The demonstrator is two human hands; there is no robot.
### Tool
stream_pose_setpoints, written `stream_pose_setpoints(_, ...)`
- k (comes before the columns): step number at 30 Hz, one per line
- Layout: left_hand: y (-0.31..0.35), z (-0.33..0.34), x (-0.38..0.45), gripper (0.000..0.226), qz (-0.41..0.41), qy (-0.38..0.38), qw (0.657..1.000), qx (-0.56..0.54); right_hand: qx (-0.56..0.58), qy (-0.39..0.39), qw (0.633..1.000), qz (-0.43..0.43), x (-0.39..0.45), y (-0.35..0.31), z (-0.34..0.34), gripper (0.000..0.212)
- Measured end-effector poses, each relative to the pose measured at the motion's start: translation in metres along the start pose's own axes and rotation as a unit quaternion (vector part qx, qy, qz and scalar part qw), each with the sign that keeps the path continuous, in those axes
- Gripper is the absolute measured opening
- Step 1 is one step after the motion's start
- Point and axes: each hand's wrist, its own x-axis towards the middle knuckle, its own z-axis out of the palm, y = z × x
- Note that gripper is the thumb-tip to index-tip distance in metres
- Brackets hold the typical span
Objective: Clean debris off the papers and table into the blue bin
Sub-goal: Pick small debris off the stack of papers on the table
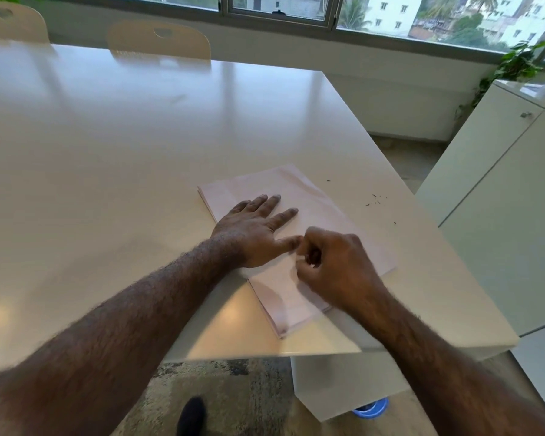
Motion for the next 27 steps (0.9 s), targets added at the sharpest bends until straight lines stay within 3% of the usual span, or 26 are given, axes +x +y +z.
stream_pose_setpoints(3, -0.002, 0.001, -0.001, 0.075, -0.005, -0.004, 1.0, 0.001, 0.02, -0.085, 0.995, -0.044, -0.001, -0.007, 0.005, 0.012)
stream_pose_setpoints(6, -0.002, 0.001, -0.001, 0.072, -0.006, 0.001, 1.0, 0.0, 0.008, -0.002, 1.0, -0.005, 0.005, -0.001, 0.003, 0.009)
stream_pose_setpoints(10, -0.003, 0.001, 0.0, 0.071, -0.004, -0.006, 1.0, -0.001, 0.042, -0.09, 0.994, -0.046, 0.002, -0.007, 0.008, 0.01)
stream_pose_setpoints(13, -0.003, 0.001, -0.001, 0.07, -0.002, -0.004, 1.0, -0.007, -0.002, 0.009, 1.0, -0.017, 0.007, -0.002, 0.009, 0.007)
stream_pose_setpoints(14, -0.003, 0.0, -0.002, 0.07, -0.003, -0.004, 1.0, -0.003, -0.003, 0.01, 1.0, -0.029, 0.007, -0.004, 0.01, 0.007)
stream_pose_setpoints(17, -0.003, 0.0, -0.001, 0.069, -0.005, -0.007, 1.0, 0.008, 0.034, -0.076, 0.995, -0.046, 0.002, -0.011, 0.012, 0.008)
stream_pose_setpoints(20, -0.003, 0.0, -0.001, 0.07, -0.003, -0.002, 1.0, -0.004, -0.013, 0.042, 0.999, 0.004, 0.01, -0.001, 0.01, 0.004)
stream_pose_setpoints(21, -0.003, 0.001, -0.001, 0.071, -0.004, -0.001, 1.0, -0.006, -0.023, 0.043, 0.999, -0.01, 0.009, -0.003, 0.012, 0.004)
stream_pose_setpoints(24, -0.003, 0.001, -0.001, 0.076, -0.009, -0.004, 1.0, -0.005, 0.015, -0.079, 0.996, -0.042, -0.005, -0.014, 0.012, 0.009)
stream_pose_setpoints(25, -0.002, 0.001, 0.0, 0.076, -0.009, -0.004, 1.0, -0.003, 0.019, -0.077, 0.997, -0.018, -0.003, -0.008, 0.007, 0.01)
stream_pose_setpoints(27, -0.002, 0.0, 0.0, 0.077, -0.007, -0.003, 1.0, -0.003, -0.012, 0.027, 0.999, 0.045, 0.005, 0.009, -0.005, 0.007)
